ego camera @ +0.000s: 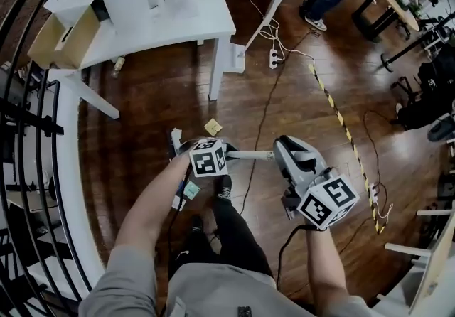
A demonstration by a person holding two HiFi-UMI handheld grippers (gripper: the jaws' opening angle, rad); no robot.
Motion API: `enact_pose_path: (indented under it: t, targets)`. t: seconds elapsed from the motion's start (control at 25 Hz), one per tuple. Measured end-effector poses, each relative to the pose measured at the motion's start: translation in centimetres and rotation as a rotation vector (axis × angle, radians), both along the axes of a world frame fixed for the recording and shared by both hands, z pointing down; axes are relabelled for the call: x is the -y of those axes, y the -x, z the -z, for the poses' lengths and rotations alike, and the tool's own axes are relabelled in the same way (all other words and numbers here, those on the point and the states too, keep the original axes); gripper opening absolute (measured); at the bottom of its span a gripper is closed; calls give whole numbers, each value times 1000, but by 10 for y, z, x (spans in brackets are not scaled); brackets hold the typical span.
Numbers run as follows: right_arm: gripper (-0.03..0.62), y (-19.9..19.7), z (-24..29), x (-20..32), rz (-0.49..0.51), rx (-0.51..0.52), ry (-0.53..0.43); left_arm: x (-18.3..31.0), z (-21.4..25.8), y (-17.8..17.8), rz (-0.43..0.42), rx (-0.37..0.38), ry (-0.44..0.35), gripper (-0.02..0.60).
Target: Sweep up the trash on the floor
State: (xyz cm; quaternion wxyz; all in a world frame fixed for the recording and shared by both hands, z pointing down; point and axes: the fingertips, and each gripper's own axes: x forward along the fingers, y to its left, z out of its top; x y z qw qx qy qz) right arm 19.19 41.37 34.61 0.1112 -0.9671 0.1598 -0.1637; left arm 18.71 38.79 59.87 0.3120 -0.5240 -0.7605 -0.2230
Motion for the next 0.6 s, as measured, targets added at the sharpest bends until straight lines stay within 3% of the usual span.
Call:
enact_pose_path:
  t: [0.2, 0.44, 0.6]
  targets:
    - [58, -44, -4, -60, 42, -31, 1, -65, -5, -38, 40, 15, 21, 54]
    - [58, -127, -6, -161, 180, -37, 35, -177, -9, -119, 167, 22, 41, 55]
    - [57, -176, -7, -219, 212, -33, 46, -240, -13, -167, 233, 33, 49, 55]
